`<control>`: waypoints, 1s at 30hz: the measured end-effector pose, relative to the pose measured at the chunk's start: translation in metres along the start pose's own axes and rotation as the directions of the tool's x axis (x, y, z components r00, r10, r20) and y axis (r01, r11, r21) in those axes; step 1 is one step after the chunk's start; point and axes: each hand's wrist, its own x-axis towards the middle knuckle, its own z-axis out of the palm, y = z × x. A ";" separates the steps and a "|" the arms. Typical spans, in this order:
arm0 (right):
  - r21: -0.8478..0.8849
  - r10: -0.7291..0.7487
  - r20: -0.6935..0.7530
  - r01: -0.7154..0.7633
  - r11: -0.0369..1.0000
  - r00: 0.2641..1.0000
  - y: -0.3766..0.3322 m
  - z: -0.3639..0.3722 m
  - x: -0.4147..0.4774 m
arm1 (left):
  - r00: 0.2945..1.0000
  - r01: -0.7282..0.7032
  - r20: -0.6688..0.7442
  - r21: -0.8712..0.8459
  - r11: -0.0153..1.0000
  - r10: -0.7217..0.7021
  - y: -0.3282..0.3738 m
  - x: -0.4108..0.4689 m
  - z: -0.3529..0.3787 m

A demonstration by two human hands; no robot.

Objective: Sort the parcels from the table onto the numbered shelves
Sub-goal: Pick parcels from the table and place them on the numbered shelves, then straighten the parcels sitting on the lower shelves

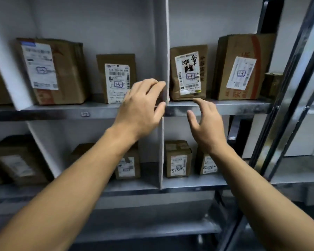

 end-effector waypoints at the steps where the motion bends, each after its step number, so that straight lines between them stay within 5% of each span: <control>1: -0.006 -0.018 0.015 0.018 1.000 1.000 -0.011 0.008 -0.013 | 1.000 0.019 -0.003 0.011 1.000 -0.019 -0.008 -0.018 -0.006; 11: -0.023 -0.279 0.325 0.302 0.953 0.904 -0.157 0.134 -0.146 | 0.936 0.314 0.077 0.261 0.913 -0.344 -0.106 -0.232 -0.106; 17: 0.046 -0.417 0.552 0.473 0.880 0.722 -0.246 0.202 -0.216 | 0.805 0.495 0.089 0.443 0.747 -0.587 -0.148 -0.356 -0.166; 23: 0.217 -0.572 0.691 0.628 0.747 0.442 -0.322 0.269 -0.271 | 0.608 0.629 0.018 0.598 0.496 -0.793 -0.184 -0.448 -0.215; 30: 0.364 -0.658 0.677 0.627 0.688 0.329 -0.417 0.359 -0.290 | 0.464 0.692 -0.069 0.651 0.313 -0.883 -0.262 -0.496 -0.260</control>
